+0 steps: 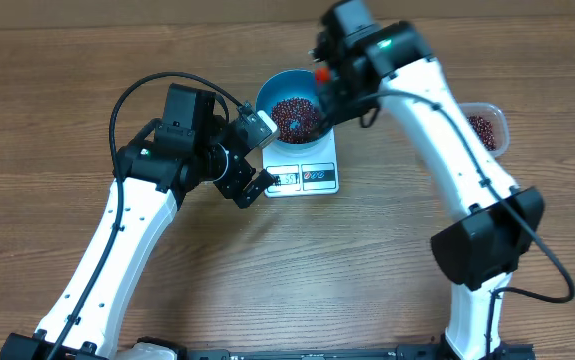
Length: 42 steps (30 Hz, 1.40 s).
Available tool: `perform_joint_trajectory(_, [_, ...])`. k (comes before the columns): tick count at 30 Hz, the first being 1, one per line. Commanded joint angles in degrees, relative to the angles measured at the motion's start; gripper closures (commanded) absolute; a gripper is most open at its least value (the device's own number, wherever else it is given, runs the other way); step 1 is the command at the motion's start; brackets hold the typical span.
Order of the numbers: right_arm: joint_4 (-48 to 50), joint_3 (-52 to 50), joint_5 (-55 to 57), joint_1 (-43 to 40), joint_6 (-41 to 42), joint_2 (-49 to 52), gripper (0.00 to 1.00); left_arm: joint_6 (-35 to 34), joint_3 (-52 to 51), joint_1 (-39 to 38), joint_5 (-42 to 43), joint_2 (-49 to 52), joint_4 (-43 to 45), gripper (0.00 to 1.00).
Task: Scoop item into bowl and weigh 150g on scale
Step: 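Tip the red scoop to pour beans into the blue bowl, then return the empty scoop right to the bean tub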
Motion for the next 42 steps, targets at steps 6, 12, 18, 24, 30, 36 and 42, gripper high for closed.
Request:
perform_joint_trajectory(6, [-6.75,1.73,-11.37,-14.25,-3.32,-8.11,0.96,-0.81,-0.28,0.11,0.37,0.26,0.15,0.0])
perform_joint_trajectory(12, [-11.58,0.87,-10.05,-24.15,-6.12,-8.22,0.96,-0.81,-0.28,0.11,0.37,0.26,0.15,0.01])
perform_joint_trajectory(18, [-12.11,-3.67,-4.37,-29.64,-6.6,-8.2,0.96,-0.81,-0.28,0.11,0.37,0.26,0.15,0.0])
perform_joint_trajectory(24, [-8.76,-12.87,0.0,-31.15,-7.72,-8.17,0.96,-0.81,-0.28,0.09,0.37,0.26,0.15,0.01])
perform_joint_trajectory(30, [-2.89,-21.66,5.97,-31.21,-7.06,-8.17,0.96,-0.81,-0.28,0.11,0.37,0.26,0.15,0.01])
perform_joint_trajectory(36, [2.21,-24.09,11.39,-31.21,-3.63,-8.17,0.96,-0.81,-0.28,0.09,0.37,0.26,0.13,0.0])
perform_joint_trajectory(42, [4.68,-24.39,13.27,-31.19,-3.63,-8.15,0.96,-0.81,-0.28,0.11,0.37,0.26,0.13,0.0])
